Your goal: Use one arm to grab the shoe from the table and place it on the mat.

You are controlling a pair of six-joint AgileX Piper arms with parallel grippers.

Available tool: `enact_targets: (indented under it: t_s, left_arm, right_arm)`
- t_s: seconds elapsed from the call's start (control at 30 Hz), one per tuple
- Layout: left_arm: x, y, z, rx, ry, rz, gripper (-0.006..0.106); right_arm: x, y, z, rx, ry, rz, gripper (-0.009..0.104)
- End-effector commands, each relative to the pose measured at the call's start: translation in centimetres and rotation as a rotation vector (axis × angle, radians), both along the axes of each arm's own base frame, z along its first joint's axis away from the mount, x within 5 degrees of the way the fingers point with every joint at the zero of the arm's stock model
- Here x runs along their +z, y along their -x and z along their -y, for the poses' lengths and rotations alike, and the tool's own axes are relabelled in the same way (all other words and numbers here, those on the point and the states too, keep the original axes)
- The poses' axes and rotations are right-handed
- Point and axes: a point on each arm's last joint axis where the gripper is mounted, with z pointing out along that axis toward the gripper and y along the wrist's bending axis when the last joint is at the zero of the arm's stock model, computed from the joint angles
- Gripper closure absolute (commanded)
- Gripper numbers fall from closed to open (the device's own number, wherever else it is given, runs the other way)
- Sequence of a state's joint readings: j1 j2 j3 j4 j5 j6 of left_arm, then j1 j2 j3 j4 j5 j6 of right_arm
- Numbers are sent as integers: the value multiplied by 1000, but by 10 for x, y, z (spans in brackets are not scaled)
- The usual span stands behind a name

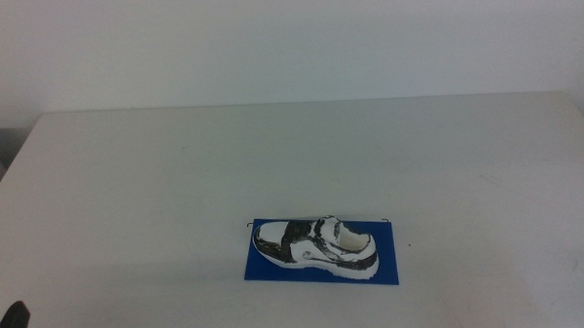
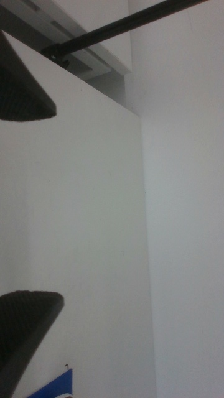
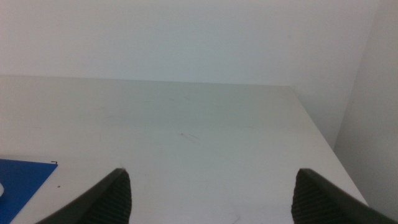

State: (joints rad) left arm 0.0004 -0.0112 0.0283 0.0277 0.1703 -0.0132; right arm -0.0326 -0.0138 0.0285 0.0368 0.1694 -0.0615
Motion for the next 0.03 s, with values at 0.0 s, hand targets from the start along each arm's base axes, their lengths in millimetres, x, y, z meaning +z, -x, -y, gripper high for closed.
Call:
enact_targets:
  t_s: [0.0]
  left_arm:
    - [8, 1, 0, -1, 25, 101, 7]
  right_arm:
    - [12, 2, 0, 0, 24, 109, 29]
